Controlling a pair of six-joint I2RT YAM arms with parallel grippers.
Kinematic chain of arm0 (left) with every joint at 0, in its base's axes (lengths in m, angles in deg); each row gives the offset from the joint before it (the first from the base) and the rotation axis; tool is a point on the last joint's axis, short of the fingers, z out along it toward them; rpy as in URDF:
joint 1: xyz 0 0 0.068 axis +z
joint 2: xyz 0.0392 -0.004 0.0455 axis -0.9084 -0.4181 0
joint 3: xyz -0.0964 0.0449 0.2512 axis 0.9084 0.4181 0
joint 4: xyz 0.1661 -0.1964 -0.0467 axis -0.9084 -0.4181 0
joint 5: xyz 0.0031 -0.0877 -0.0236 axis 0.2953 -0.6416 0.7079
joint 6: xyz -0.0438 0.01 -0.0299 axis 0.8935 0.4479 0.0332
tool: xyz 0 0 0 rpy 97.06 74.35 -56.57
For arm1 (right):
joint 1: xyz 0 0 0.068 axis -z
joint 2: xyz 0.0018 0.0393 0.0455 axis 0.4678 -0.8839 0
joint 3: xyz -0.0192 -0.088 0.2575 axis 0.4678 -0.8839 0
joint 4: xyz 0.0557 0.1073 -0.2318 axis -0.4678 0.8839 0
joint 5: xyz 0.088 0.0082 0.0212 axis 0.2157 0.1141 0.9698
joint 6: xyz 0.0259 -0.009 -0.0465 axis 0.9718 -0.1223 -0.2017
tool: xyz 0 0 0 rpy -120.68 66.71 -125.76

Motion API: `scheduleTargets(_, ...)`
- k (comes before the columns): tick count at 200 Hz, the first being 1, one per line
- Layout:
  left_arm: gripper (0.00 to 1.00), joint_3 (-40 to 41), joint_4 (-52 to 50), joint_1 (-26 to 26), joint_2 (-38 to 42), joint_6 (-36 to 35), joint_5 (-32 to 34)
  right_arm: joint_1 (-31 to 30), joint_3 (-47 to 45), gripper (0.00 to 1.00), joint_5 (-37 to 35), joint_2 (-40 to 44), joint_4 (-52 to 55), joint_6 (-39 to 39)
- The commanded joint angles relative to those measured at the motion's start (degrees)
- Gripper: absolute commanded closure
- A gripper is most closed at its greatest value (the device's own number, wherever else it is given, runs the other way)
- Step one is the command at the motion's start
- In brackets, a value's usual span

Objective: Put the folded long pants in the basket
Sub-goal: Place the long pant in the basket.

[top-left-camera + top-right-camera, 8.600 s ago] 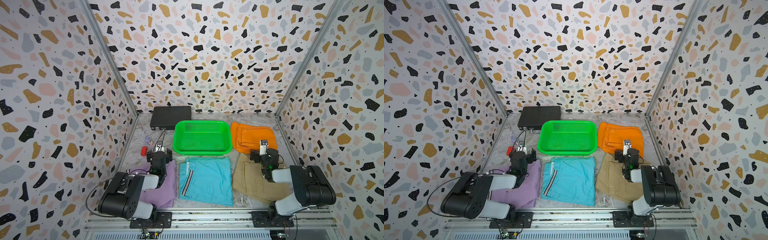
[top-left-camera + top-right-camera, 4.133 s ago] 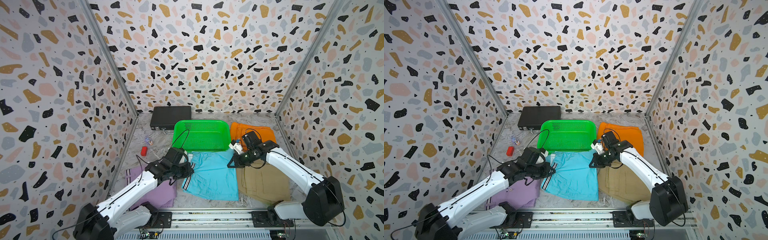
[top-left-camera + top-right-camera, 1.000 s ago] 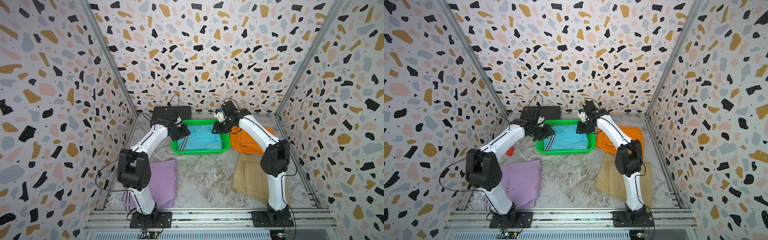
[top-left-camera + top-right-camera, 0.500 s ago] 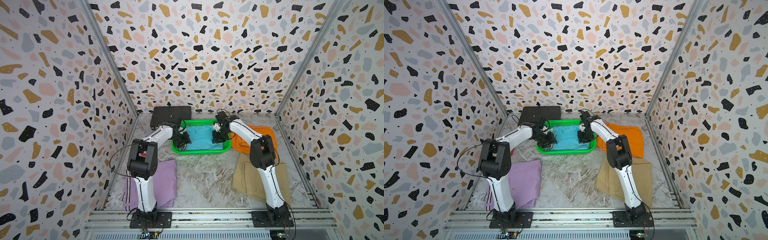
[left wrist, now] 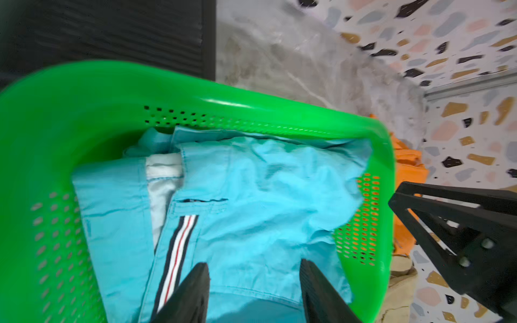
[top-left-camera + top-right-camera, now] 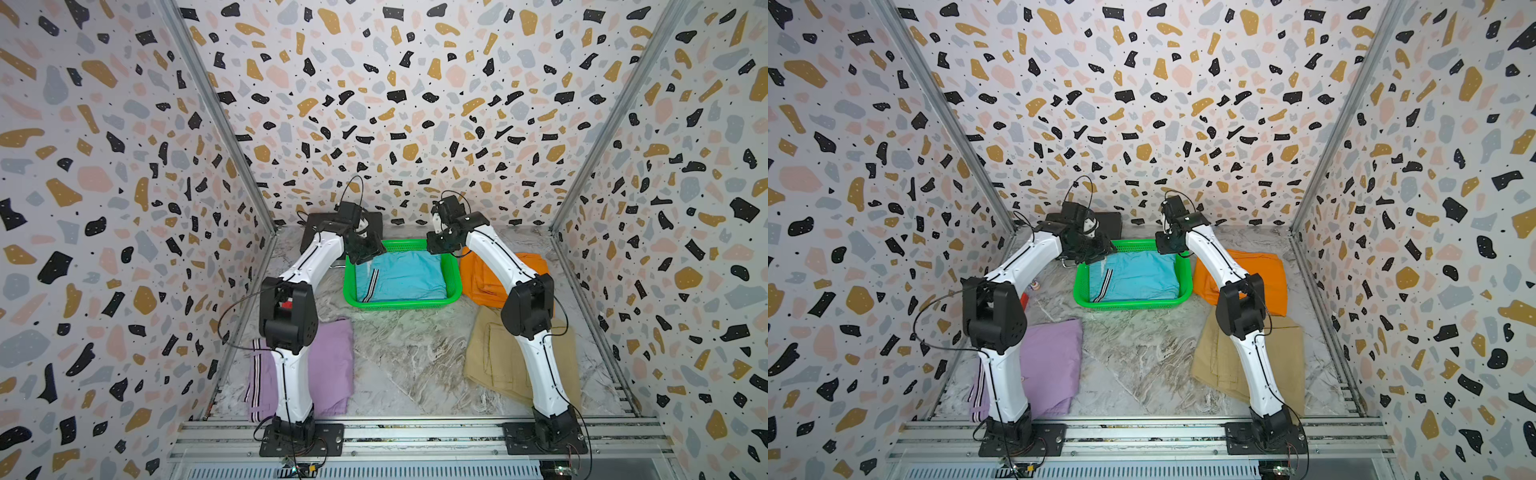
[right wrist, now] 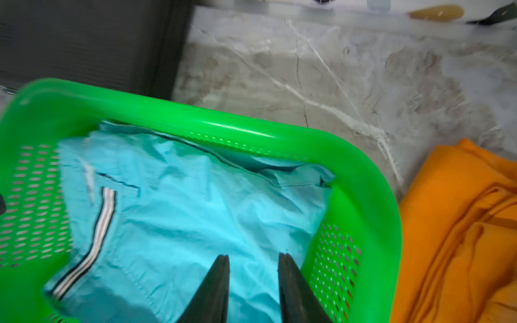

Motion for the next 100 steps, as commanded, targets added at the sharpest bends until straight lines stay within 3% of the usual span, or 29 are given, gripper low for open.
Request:
scheduleTargets(1, 0.45, -1.2, -1.7, 0.4, -3.8, -1.5, 0.3, 0.1, 0.2, 0.67, -0.2, -4.0, 3.1, 0.6)
scheduleTargets(45, 0.44, -2.0, -2.0, 0.5, -5.6, -0.6, -0.1, 0.2, 1.0, 0.67, -0.7, -4.4, 3.5, 0.1)
scheduleTargets(68, 0.42, -3.2, -3.3, 0.5, -2.5, -0.5, -0.7, 0.2, 1.2, 0.64, -1.0, -0.7, 3.6, -0.3)
scheduleTargets(100, 0.22, -3.5, -3.6, 0.6, 8.5, 1.0, 0.0, 0.2, -1.5, 0.42, 2.5, 8.0, 2.1, 1.5)
